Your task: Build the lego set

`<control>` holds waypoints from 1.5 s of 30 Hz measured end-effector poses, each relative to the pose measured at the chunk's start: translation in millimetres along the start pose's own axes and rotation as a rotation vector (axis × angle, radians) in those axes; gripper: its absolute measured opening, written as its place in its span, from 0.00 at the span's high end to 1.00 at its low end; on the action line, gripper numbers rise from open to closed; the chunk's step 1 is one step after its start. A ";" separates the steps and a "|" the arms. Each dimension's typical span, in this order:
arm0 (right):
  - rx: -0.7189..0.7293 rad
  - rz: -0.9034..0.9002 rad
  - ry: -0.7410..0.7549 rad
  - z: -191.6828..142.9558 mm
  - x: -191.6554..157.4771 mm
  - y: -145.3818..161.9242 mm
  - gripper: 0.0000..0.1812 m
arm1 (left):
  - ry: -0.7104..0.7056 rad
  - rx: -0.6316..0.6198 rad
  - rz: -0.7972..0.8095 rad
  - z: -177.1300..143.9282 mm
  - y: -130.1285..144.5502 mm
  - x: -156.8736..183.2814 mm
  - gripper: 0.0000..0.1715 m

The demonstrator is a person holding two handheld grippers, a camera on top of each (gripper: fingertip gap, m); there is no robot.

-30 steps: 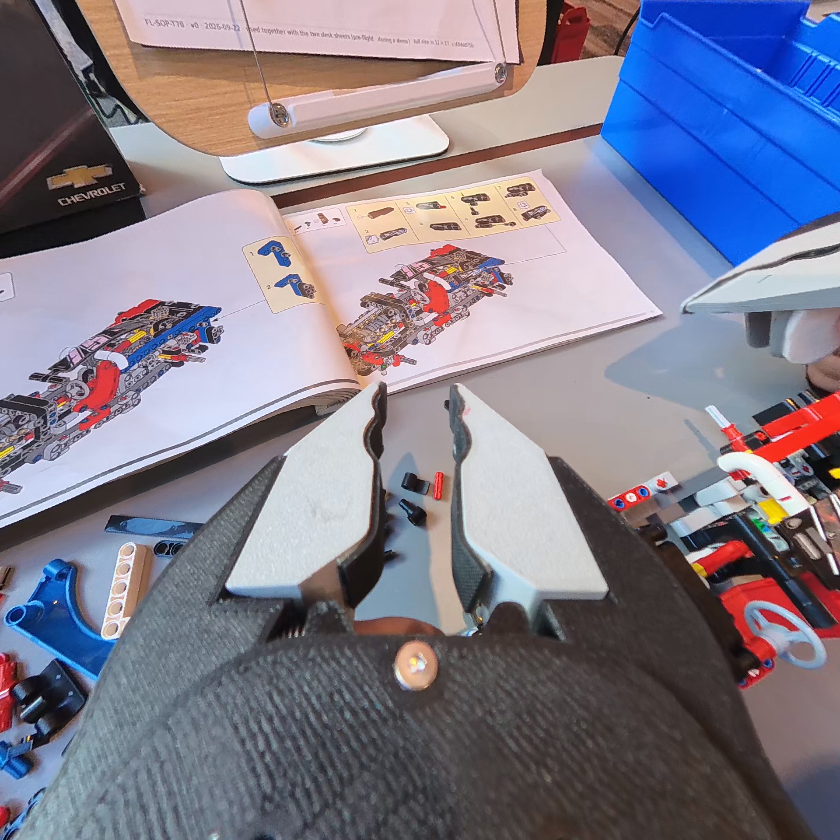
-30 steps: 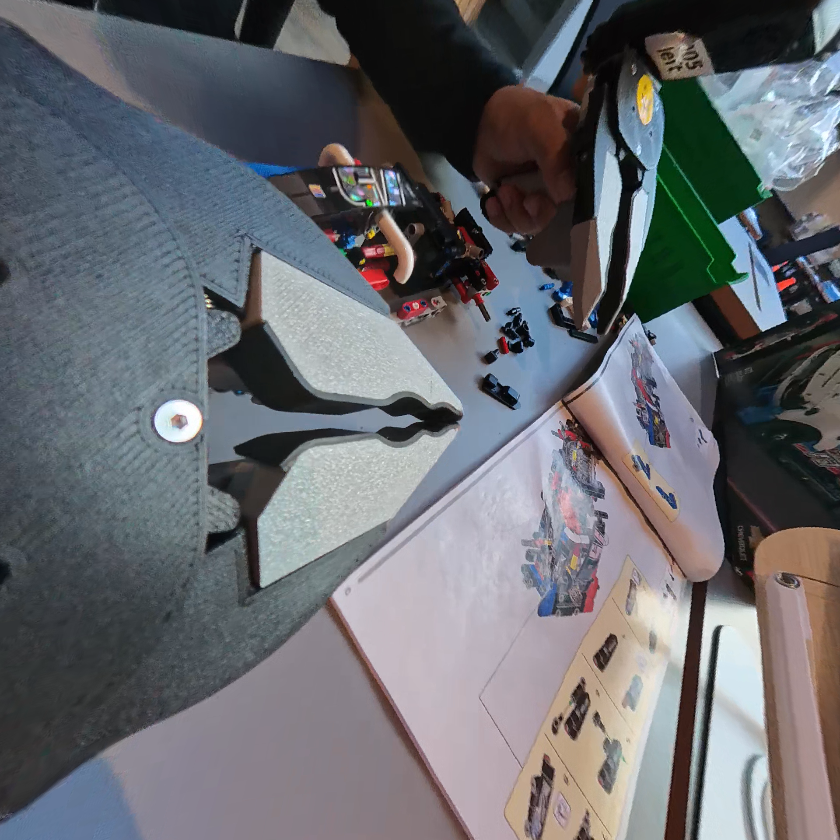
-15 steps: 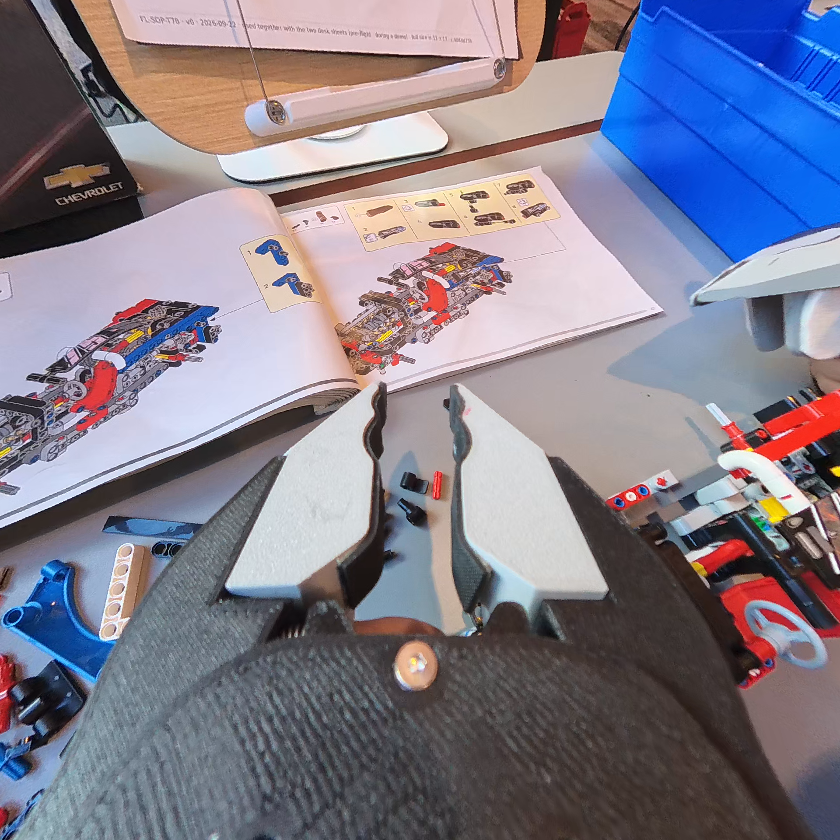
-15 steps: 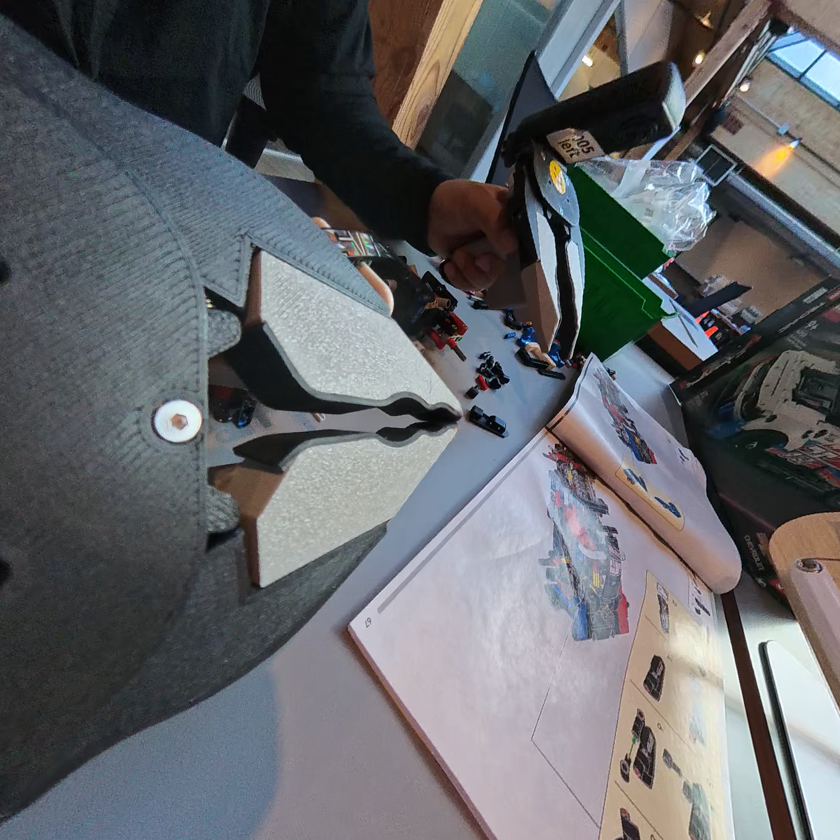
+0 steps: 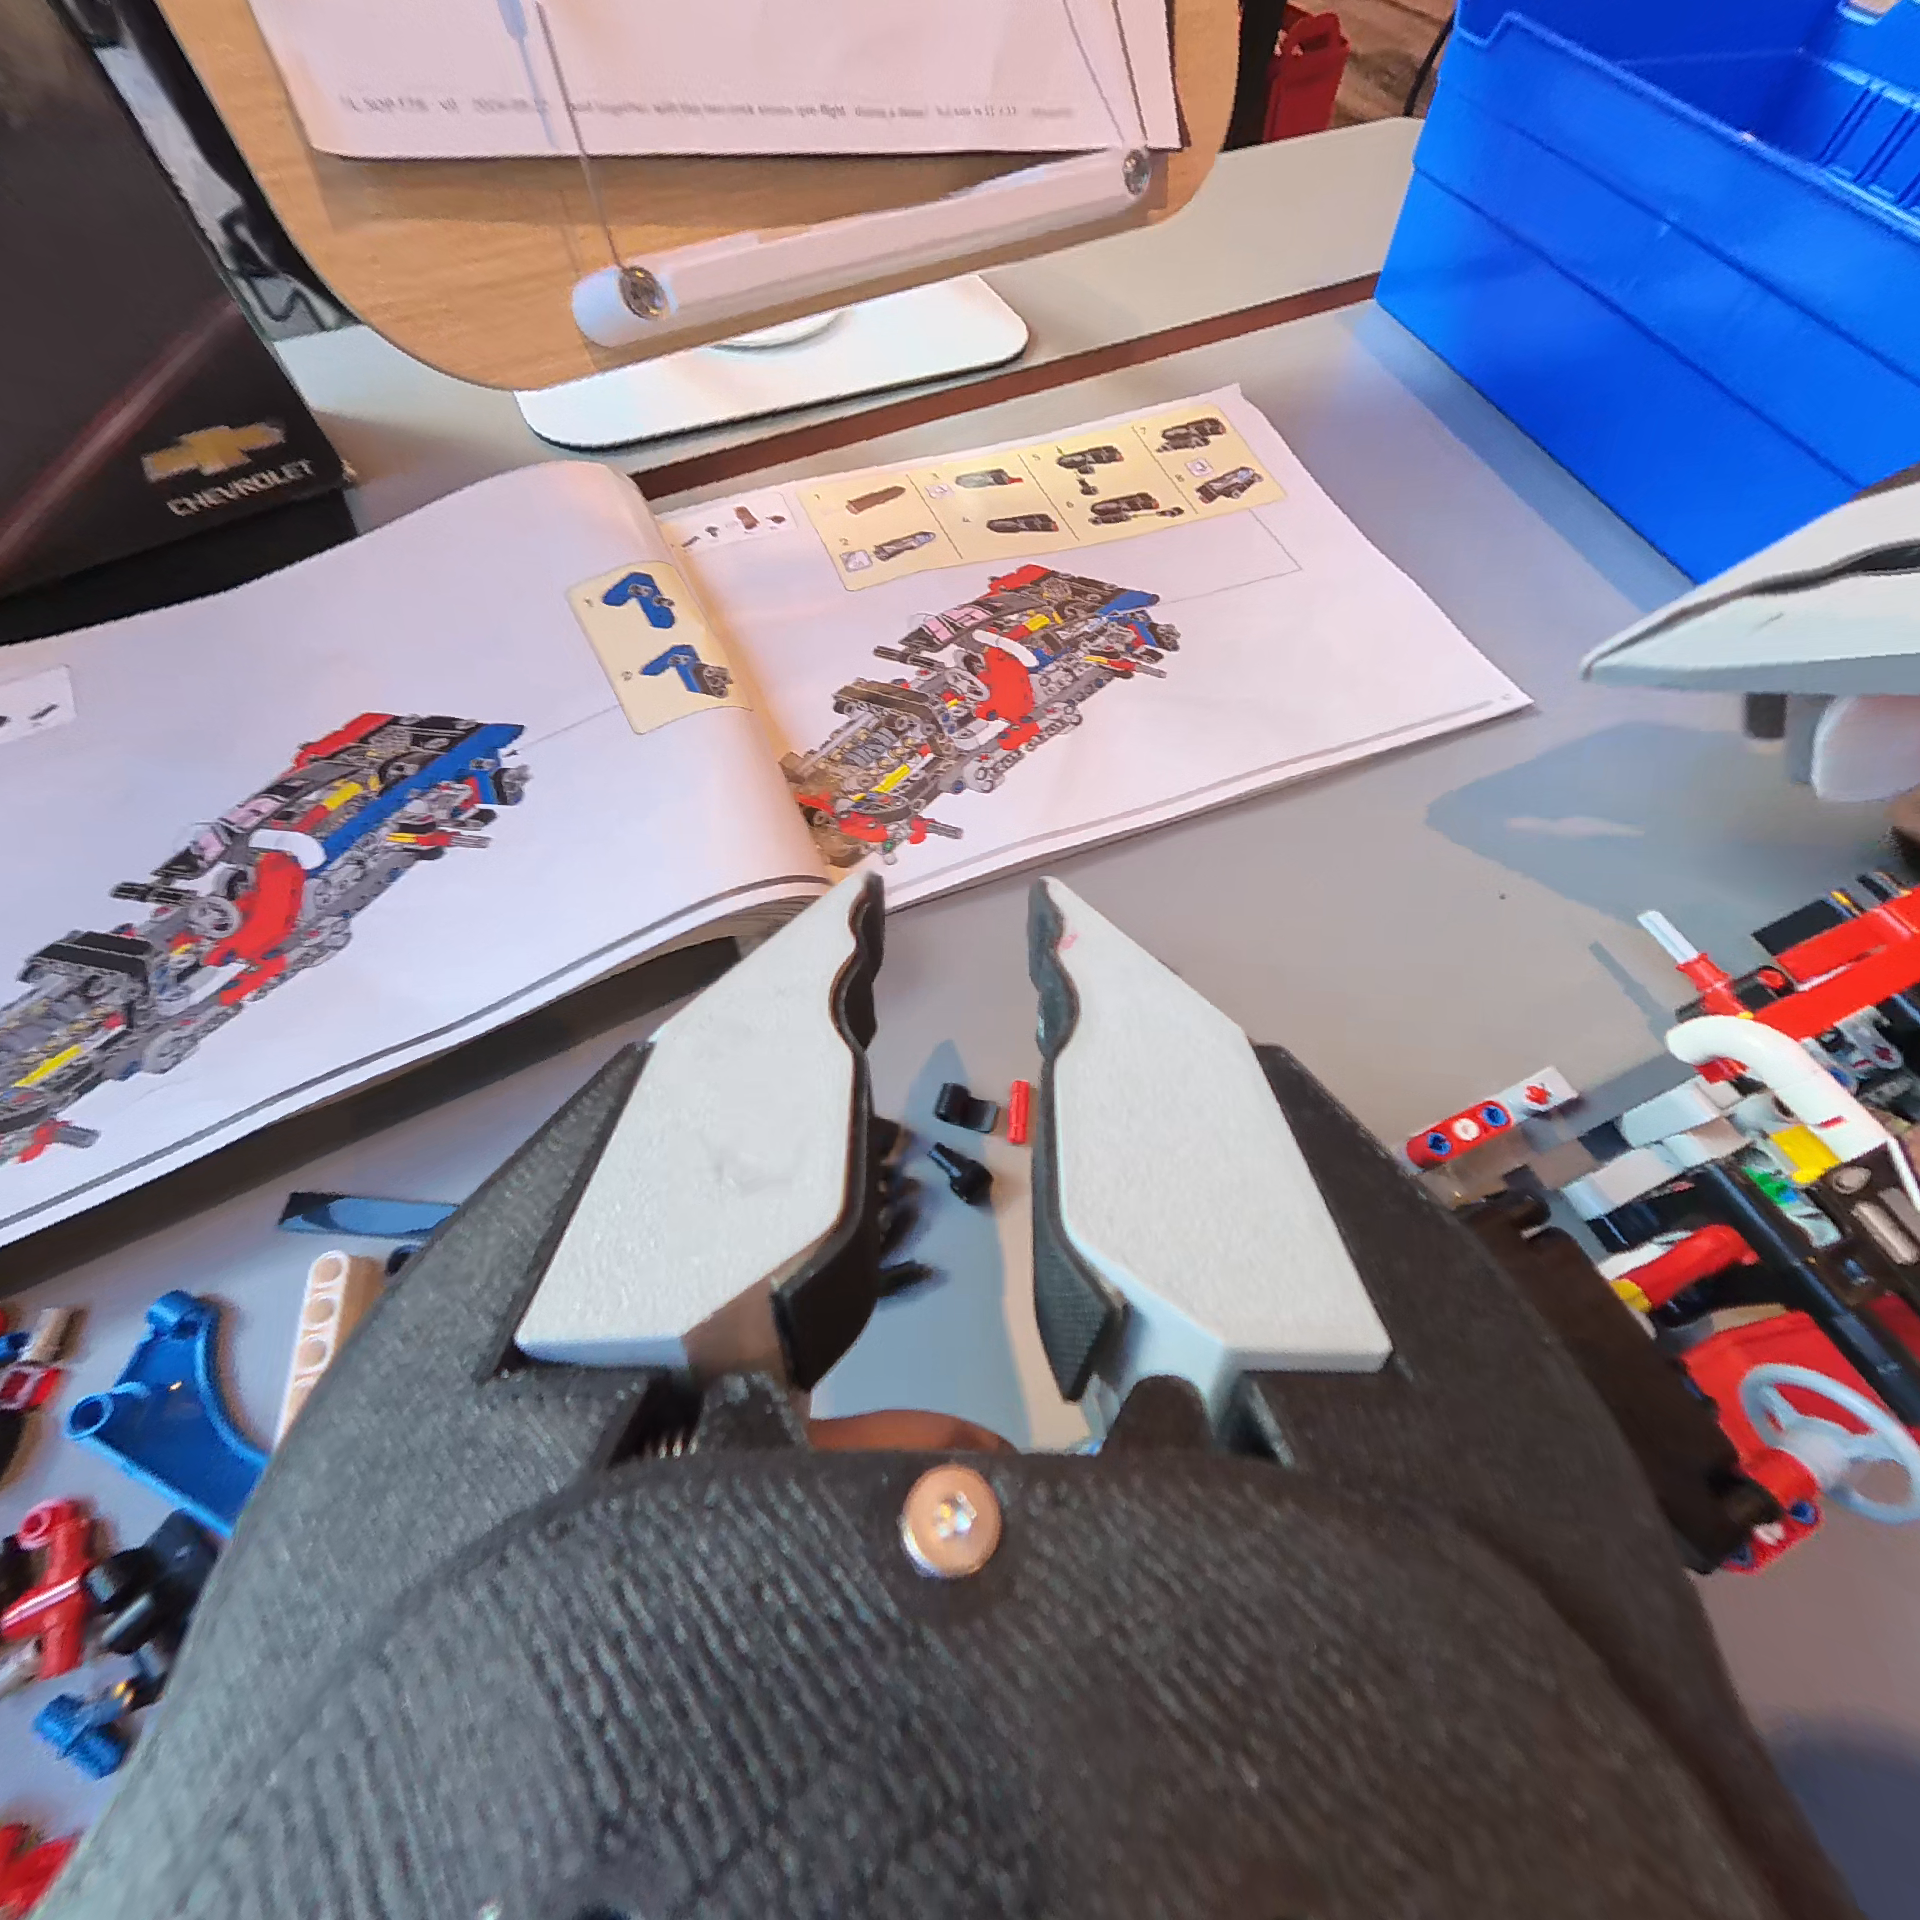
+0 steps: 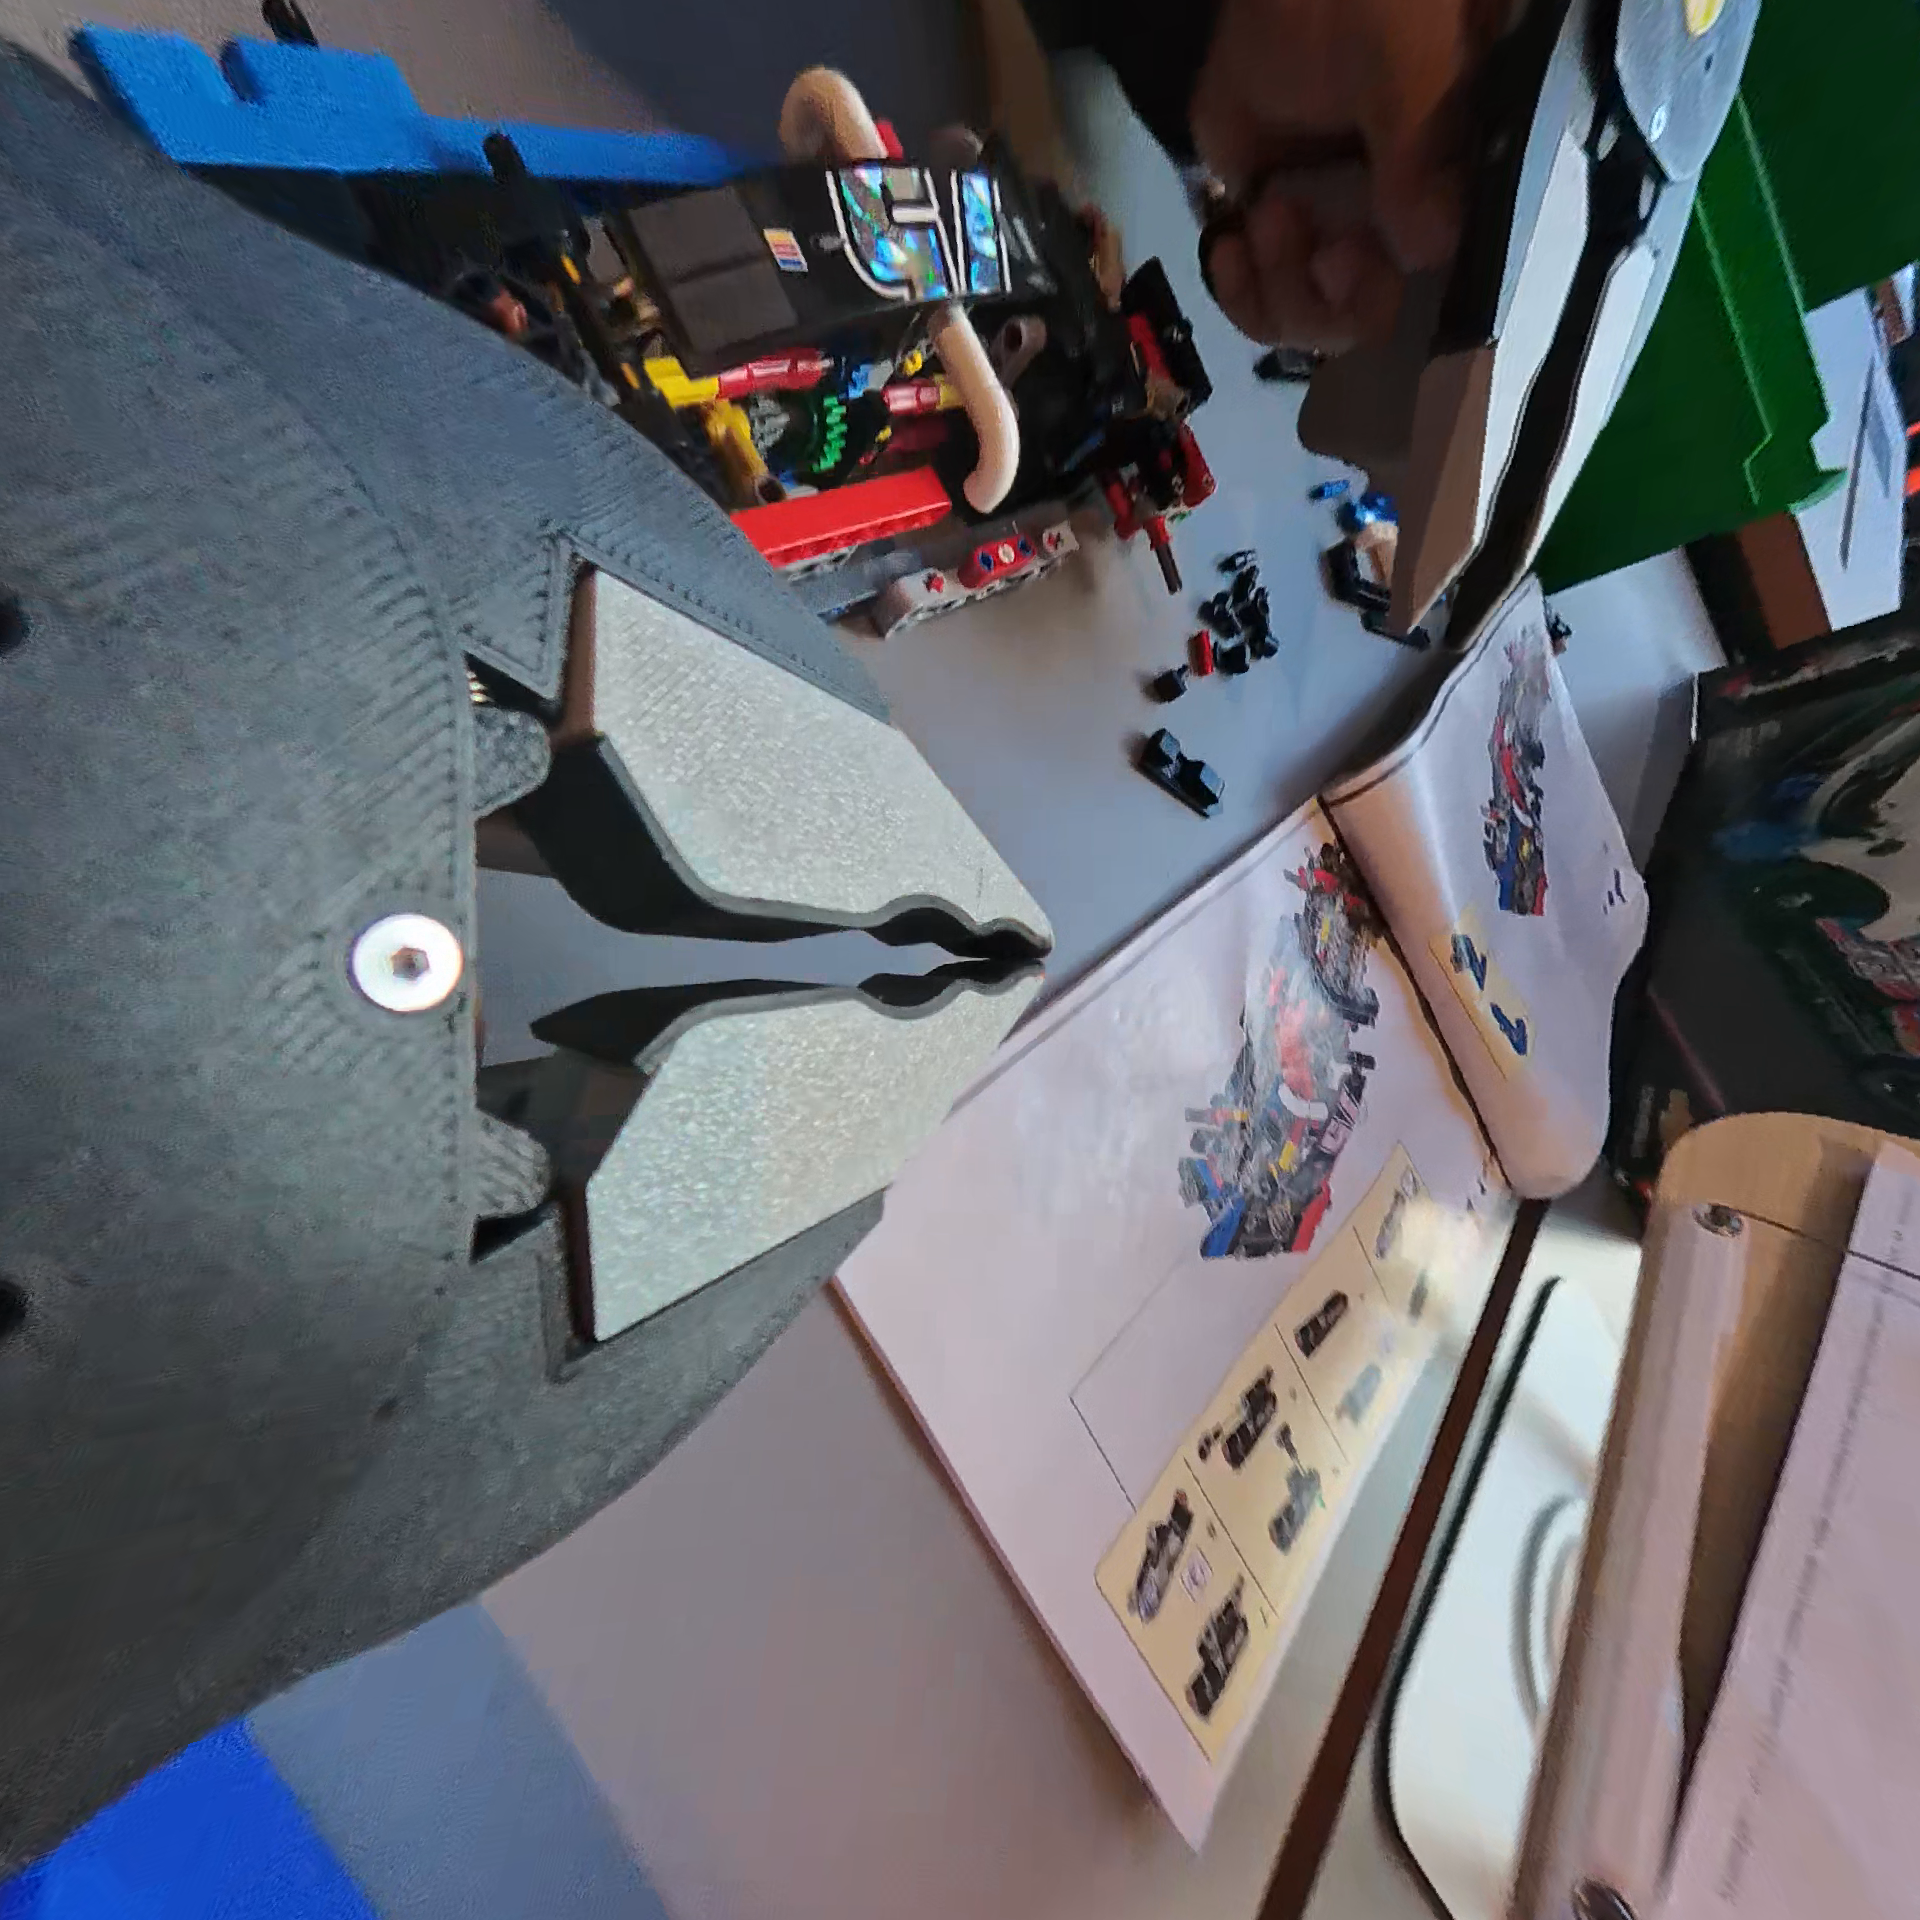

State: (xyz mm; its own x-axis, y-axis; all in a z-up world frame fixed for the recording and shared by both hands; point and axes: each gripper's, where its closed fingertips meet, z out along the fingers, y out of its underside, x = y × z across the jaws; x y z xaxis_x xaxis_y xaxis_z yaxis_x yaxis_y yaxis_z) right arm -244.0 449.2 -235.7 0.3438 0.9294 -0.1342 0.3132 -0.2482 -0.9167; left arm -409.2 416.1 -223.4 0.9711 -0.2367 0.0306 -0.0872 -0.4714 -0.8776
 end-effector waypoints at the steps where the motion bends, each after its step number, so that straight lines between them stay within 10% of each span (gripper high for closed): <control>1: 0.019 -0.029 0.026 -2.1 2.8 -3.0 1.00 | -0.001 0.003 -0.003 -0.9 -0.8 -1.2 0.85; 5: 0.078 -0.130 0.151 -10.2 12.2 -16.7 0.87 | 0.002 0.018 -0.018 -4.4 -4.3 -4.1 0.85; 13: 0.031 -0.195 0.110 -5.6 -4.5 -8.4 1.00 | 0.046 -0.012 -0.035 -1.9 1.9 2.9 0.85; 45: 0.032 -0.091 -0.023 -7.6 -6.9 -0.4 1.00 | 0.120 -0.006 -0.115 -8.4 0.1 4.9 0.84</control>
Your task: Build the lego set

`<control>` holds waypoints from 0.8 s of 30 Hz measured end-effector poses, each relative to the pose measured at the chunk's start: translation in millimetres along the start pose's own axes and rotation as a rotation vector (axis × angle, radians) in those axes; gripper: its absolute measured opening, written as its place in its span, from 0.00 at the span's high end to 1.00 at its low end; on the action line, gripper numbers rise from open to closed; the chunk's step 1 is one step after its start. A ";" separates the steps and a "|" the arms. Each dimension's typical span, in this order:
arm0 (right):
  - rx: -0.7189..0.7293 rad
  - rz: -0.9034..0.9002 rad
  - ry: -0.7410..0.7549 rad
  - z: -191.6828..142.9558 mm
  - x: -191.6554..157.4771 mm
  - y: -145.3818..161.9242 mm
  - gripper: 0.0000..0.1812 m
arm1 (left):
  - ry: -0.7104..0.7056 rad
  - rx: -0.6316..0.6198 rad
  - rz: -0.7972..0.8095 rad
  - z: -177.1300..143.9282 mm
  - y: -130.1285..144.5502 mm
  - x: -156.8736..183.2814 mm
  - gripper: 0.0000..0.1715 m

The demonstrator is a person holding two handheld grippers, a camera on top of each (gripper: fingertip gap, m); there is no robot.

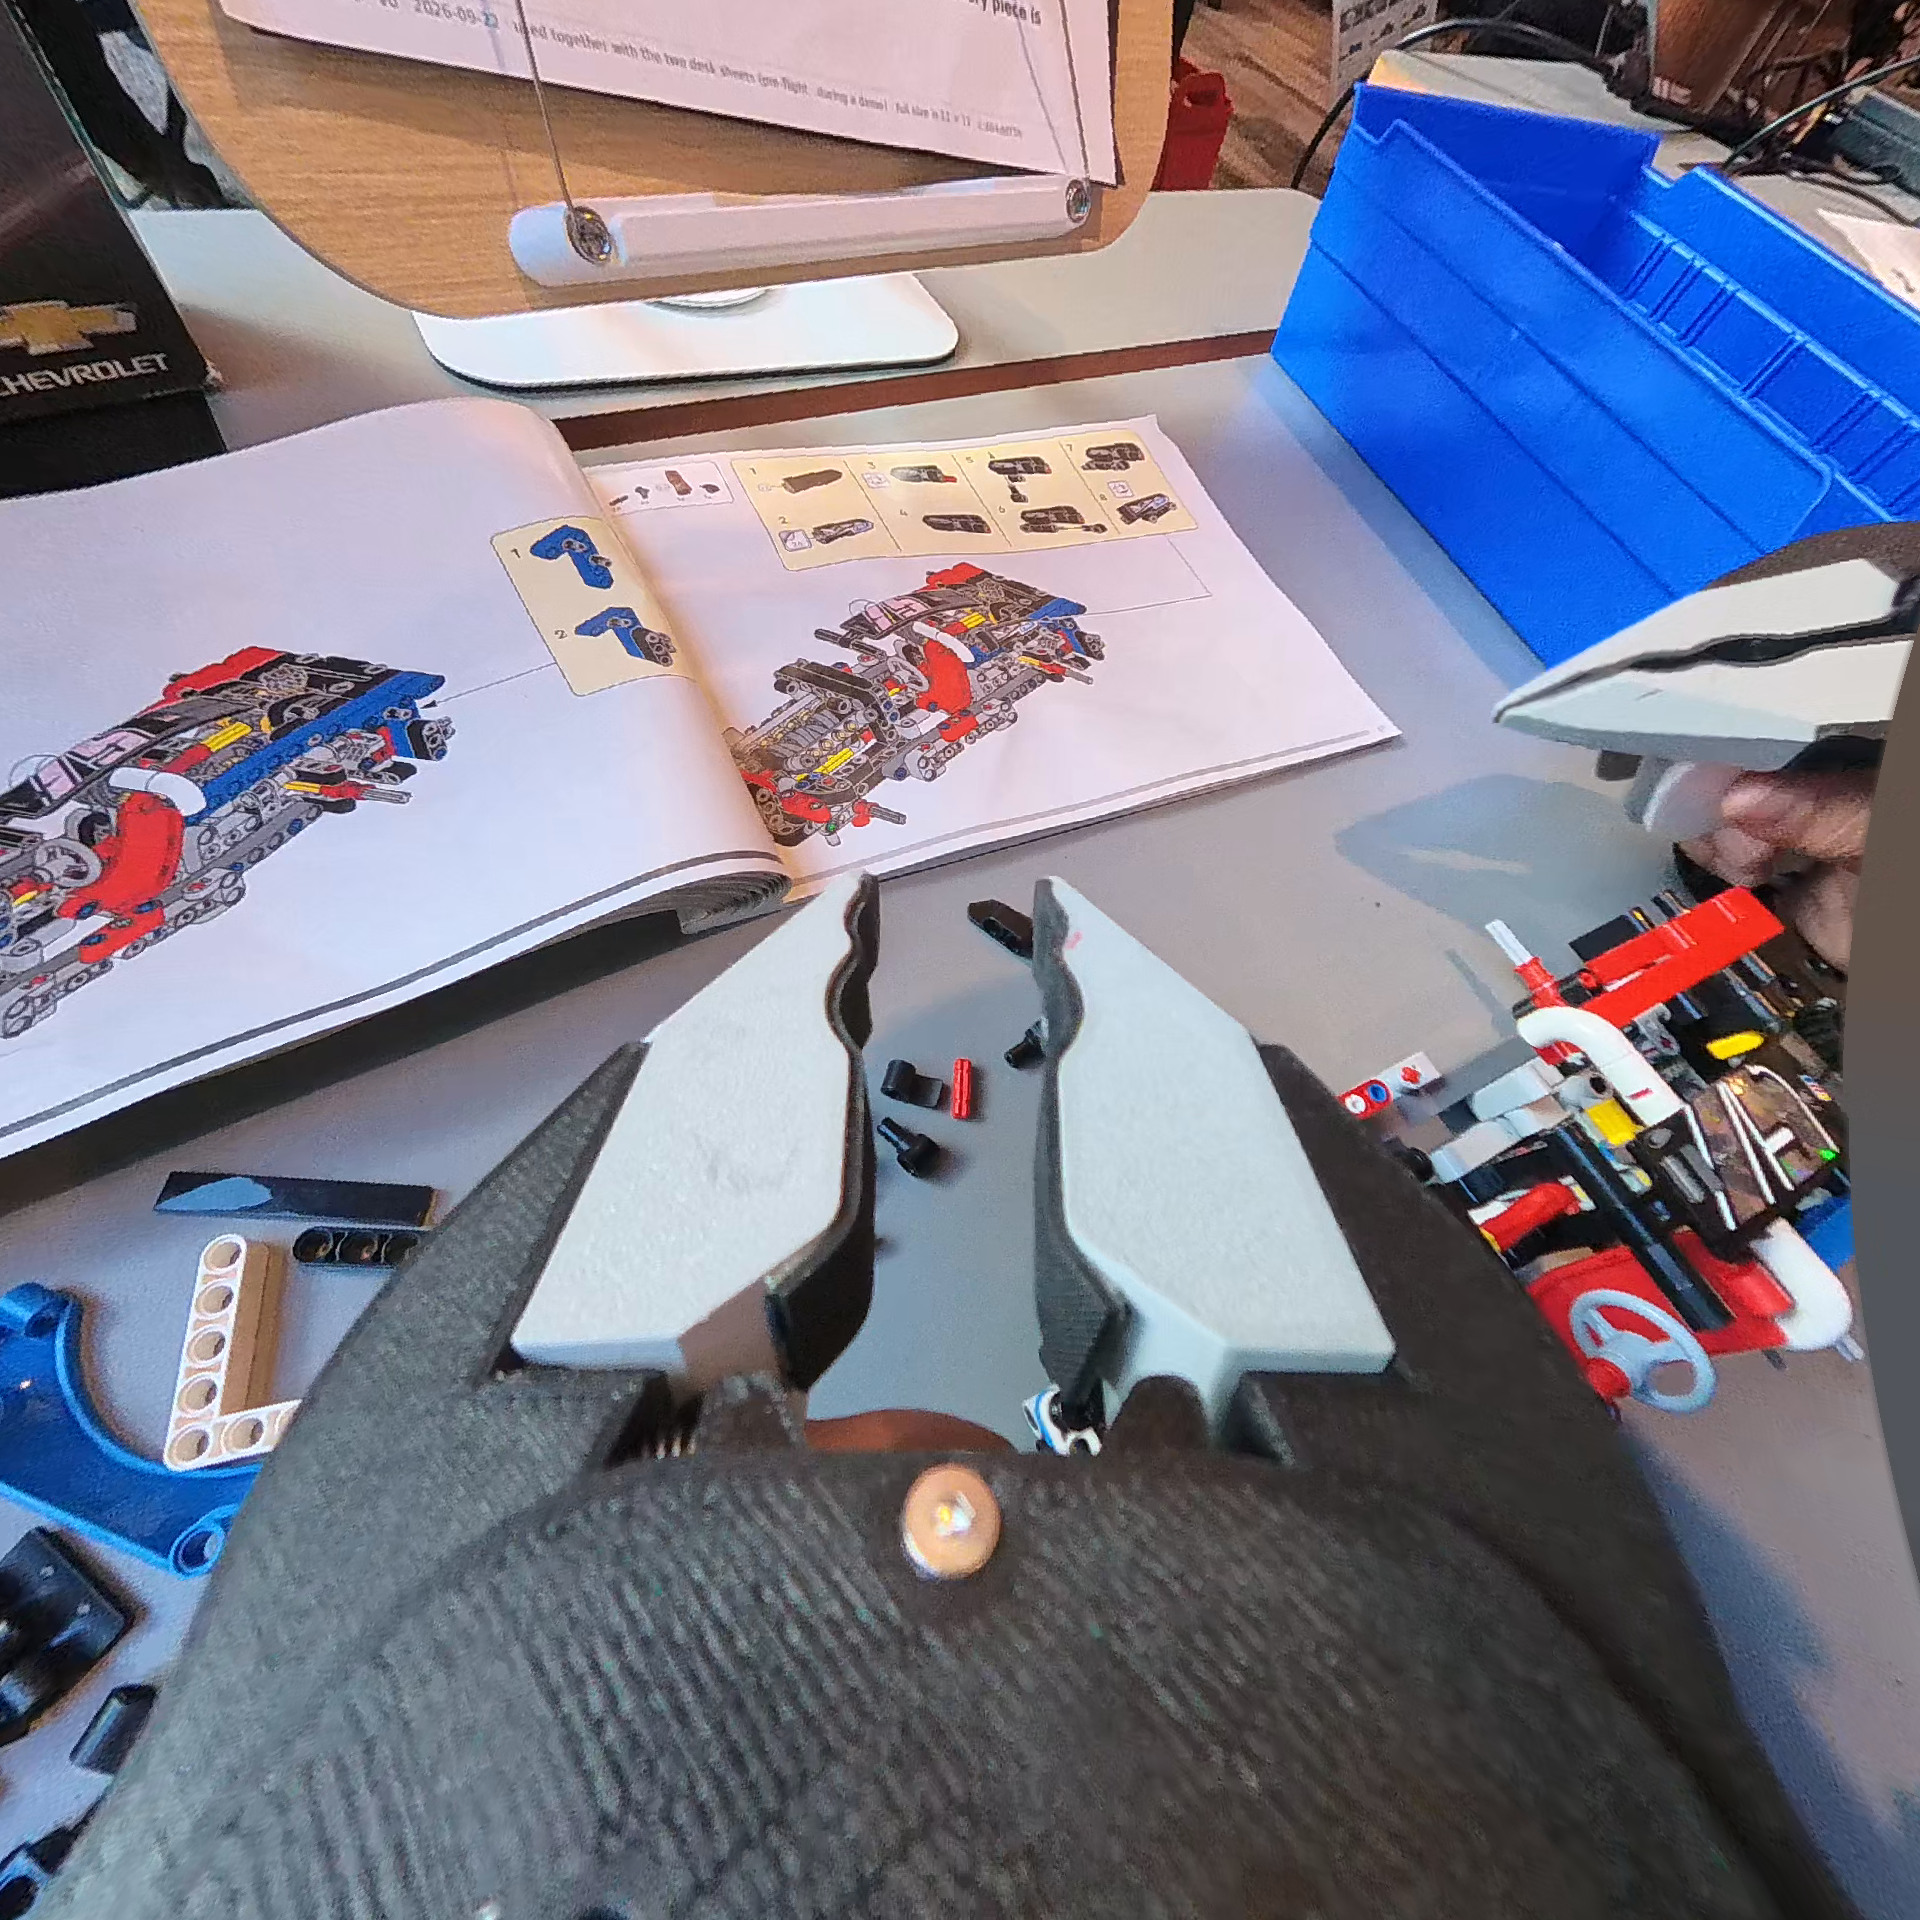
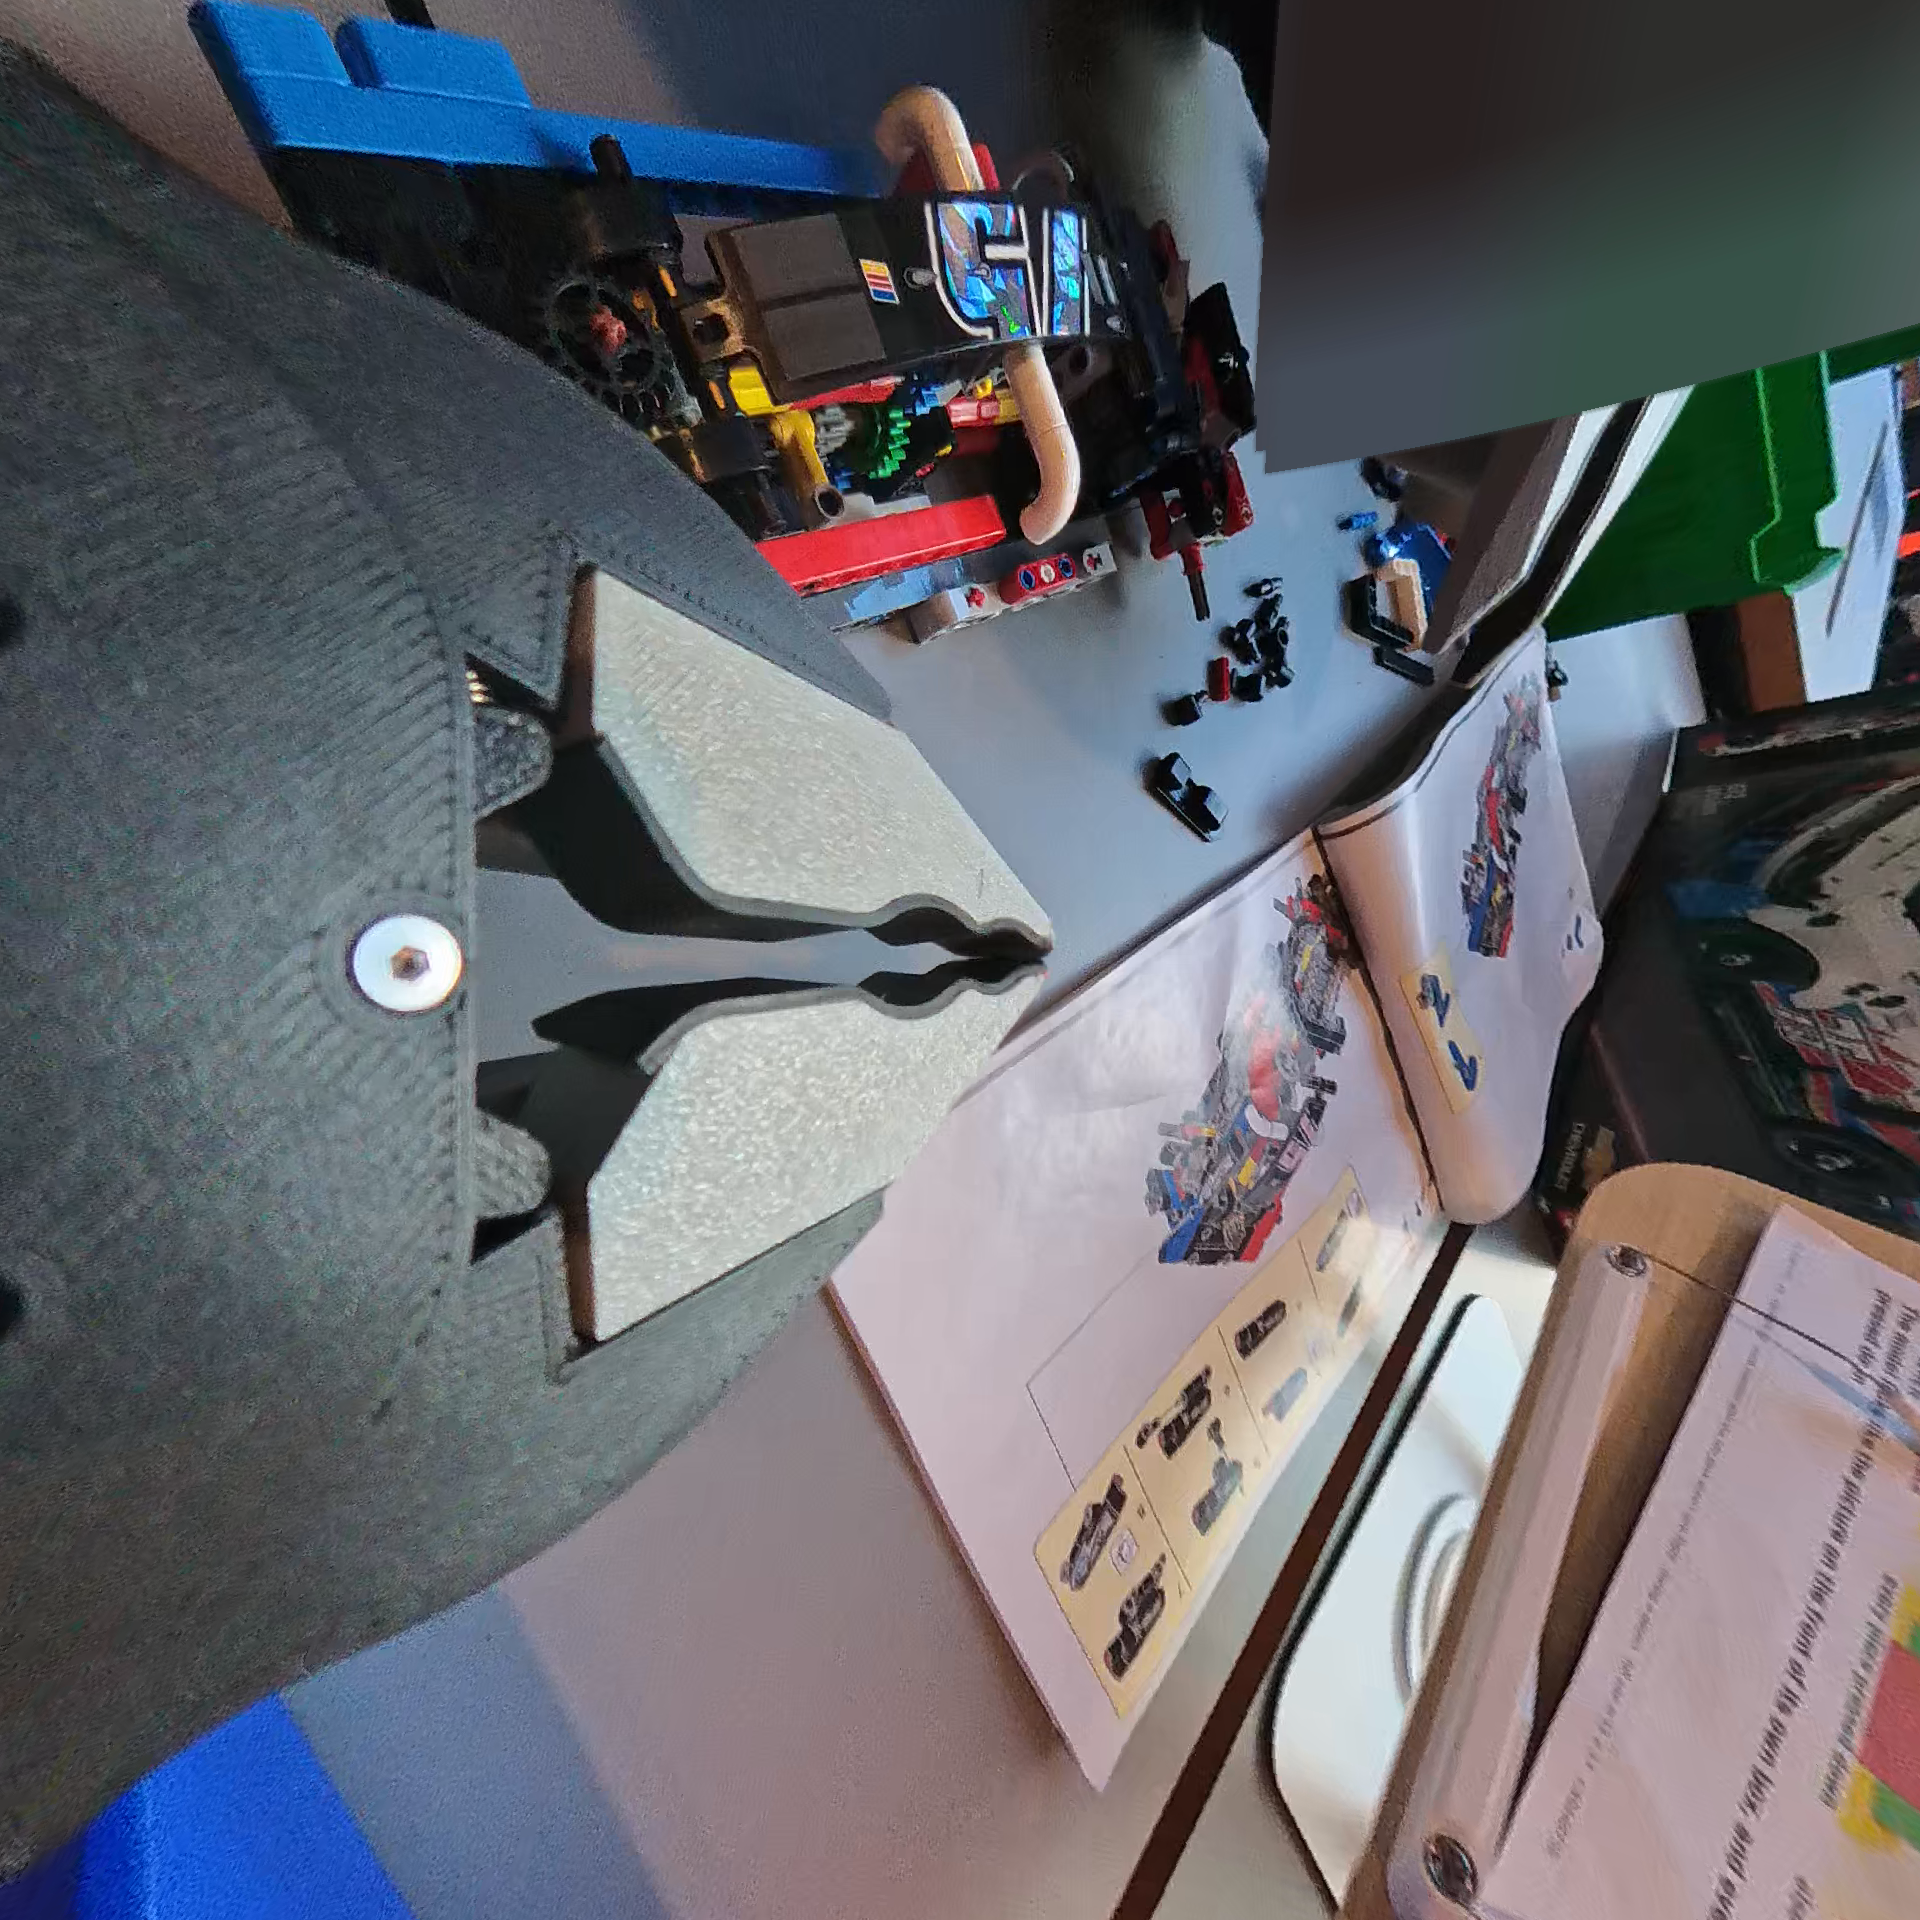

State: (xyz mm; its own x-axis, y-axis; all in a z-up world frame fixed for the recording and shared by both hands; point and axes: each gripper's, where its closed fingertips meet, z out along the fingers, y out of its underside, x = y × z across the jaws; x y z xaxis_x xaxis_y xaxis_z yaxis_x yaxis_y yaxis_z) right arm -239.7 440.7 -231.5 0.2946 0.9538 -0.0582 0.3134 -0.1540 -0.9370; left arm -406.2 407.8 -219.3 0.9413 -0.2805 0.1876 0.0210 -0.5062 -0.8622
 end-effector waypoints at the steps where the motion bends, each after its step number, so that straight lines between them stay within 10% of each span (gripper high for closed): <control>1: 0.001 0.014 -0.002 -0.2 1.0 0.0 1.00 | 0.002 -0.001 0.000 0.3 0.3 0.3 0.84; 24: 0.080 0.110 -0.001 -9.2 12.3 -9.3 1.00 | -0.022 0.027 -0.047 -3.7 -2.9 -14.9 0.85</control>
